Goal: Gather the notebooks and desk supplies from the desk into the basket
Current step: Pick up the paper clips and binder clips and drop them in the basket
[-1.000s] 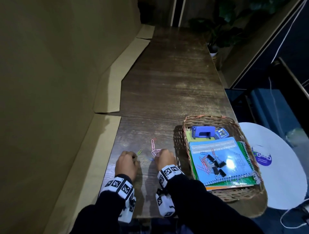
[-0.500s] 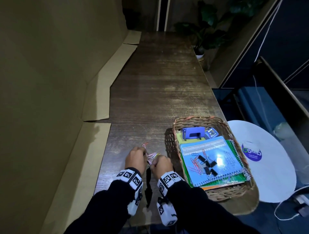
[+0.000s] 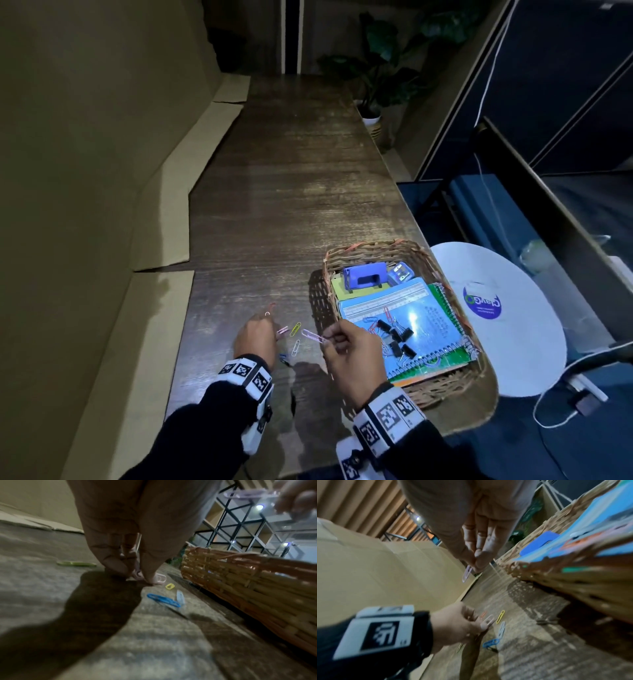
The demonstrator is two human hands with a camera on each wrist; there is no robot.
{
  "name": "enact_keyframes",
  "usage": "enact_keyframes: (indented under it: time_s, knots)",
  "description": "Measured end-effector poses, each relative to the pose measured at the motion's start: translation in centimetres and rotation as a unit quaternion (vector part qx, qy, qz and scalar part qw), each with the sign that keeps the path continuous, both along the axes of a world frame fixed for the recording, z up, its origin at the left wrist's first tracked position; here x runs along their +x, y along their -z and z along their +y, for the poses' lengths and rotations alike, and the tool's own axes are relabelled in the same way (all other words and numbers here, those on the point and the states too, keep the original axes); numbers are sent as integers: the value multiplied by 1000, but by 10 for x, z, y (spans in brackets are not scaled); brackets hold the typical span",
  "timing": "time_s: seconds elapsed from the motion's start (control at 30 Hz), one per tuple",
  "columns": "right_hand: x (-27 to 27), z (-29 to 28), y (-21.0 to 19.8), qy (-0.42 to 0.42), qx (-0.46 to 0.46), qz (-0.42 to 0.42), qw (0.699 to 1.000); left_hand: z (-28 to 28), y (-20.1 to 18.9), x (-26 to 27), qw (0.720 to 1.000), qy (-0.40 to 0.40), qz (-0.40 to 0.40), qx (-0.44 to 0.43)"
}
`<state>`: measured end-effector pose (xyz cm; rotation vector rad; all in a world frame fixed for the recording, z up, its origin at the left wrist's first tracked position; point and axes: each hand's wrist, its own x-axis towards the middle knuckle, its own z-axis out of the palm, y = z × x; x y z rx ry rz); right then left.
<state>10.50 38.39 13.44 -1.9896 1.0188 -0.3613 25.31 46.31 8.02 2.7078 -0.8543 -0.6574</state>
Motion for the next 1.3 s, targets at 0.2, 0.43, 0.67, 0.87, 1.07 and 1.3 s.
enact_keyframes:
  time_s: [0.2,0.43,0.67,0.87,1.07,1.3]
  knots:
    - [-49,-30,-11,107,5,-30,994,27,-32,2,988,-99,25,-119]
    - [-94,-55,-24,158,-38,2,987,26,-58,-39,950,-97,147,-259]
    - [-125,-60,-19,200,-80,54,975,-26,-77,-95,929,-18,220,-297]
    - [-121,-51,-30,175,-72,-48,981,-14,-47,-62,968,-57,111,-220]
    - [-89,-28,-18,74,-43,-65,994,21,-4,-4,981,-153,51,-106]
    - [12,14,28,-137,-52,106,984,-13,11,6,991,-122,31,-41]
